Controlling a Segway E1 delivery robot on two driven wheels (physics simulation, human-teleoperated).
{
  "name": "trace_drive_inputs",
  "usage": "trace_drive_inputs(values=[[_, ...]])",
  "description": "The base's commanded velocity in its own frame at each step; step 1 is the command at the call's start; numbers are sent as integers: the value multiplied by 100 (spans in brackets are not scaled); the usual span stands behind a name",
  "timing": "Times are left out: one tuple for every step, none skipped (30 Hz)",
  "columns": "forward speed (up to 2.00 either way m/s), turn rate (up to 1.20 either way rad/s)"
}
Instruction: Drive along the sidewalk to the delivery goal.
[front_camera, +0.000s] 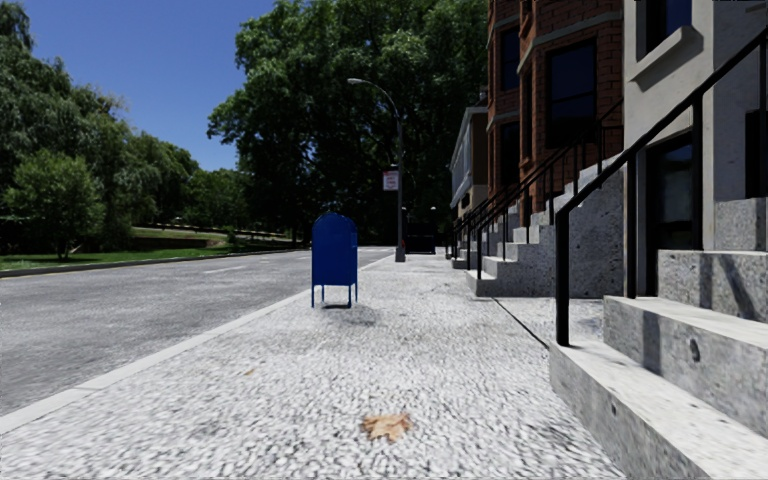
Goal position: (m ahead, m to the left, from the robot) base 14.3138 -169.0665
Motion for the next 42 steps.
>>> trace_drive_inputs(values=[[200,-33],[200,-33],[200,-33],[200,-33],[200,-34],[200,-34],[200,-35],[200,-38],[200,-38],[200,-40],[200,-42],[200,-42],[200,-42],[200,-43],[200,-43],[200,-38],[200,-38],[200,-26],[200,-3],[200,-3],[200,0],[200,0],[200,0],[200,0],[200,0],[200,0],[200,0],[200,0],[200,0],[200,0],[200,0],[200,0],[200,0],[200,0],[200,0],[200,0],[200,0],[200,0],[200,12],[200,19],[200,27],[200,27]])
